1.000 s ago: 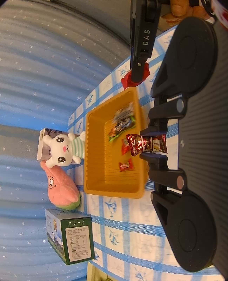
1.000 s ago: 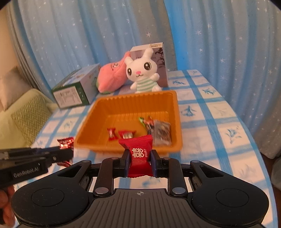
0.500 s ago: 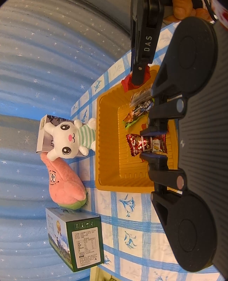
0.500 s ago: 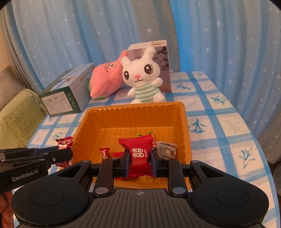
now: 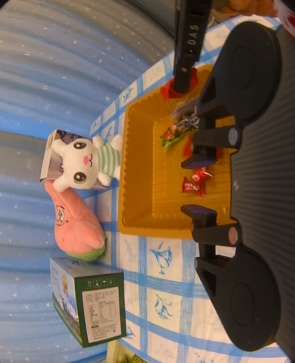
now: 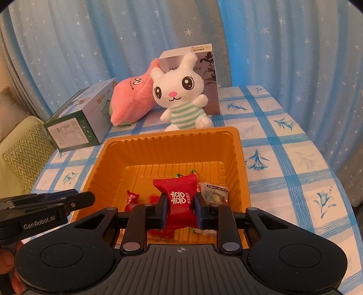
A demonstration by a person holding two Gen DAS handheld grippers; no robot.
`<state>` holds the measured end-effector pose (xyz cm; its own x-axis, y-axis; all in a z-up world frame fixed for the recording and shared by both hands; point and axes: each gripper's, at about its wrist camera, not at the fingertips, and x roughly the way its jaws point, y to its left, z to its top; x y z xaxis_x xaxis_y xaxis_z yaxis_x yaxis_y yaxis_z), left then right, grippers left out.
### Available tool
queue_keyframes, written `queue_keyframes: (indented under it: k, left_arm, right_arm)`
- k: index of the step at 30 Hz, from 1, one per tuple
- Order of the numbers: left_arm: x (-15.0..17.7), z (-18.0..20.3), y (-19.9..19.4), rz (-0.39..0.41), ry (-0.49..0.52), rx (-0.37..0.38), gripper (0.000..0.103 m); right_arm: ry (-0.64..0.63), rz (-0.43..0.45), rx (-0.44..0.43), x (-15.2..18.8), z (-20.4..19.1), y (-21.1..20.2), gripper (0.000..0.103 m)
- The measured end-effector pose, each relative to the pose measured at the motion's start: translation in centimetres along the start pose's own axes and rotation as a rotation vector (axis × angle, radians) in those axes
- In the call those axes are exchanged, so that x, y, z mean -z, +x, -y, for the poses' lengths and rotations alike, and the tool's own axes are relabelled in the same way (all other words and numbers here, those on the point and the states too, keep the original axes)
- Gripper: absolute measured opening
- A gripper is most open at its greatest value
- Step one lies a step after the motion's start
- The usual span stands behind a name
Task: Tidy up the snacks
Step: 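Open both grippers to drop the candies into the tray, then withdraw both tools from the tray toward the remaining candies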
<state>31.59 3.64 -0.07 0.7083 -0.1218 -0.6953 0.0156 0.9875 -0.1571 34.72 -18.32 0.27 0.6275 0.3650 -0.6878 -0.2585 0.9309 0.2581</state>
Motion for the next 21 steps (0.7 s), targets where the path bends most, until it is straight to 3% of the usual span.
queue_keyframes:
  k: [12,16,17,20,21]
  left_arm:
    - [1.0,-0.1,-1.1,0.012,-0.01,0.005,0.03]
    - [1.1,0.0,-1.8,0.021,-0.015,0.009,0.033]
    - [1.2,-0.1,-2.1,0.022,-0.017,0.01,0.035]
    - [1.9,-0.3,-2.9,0.027,-0.035,0.01,0.046]
    - [2.2,-0.4,-3.2,0.027,-0.042,0.011,0.046]
  right_arm:
    - [0.016,0.01,-0.009,-0.8,-0.1,0.1,0.025]
    - [0.024,0.043,-0.062,-1.3,-0.2,0.2,0.025]
    - [0.029,0.047,-0.062,-1.4,-0.2,0.3,0.027]
    - [0.051,0.07,-0.059,-1.1,-0.1,-0.3,0.06]
    - [0.059,0.079,-0.063,-0.9,0.0,-0.7,0.061]
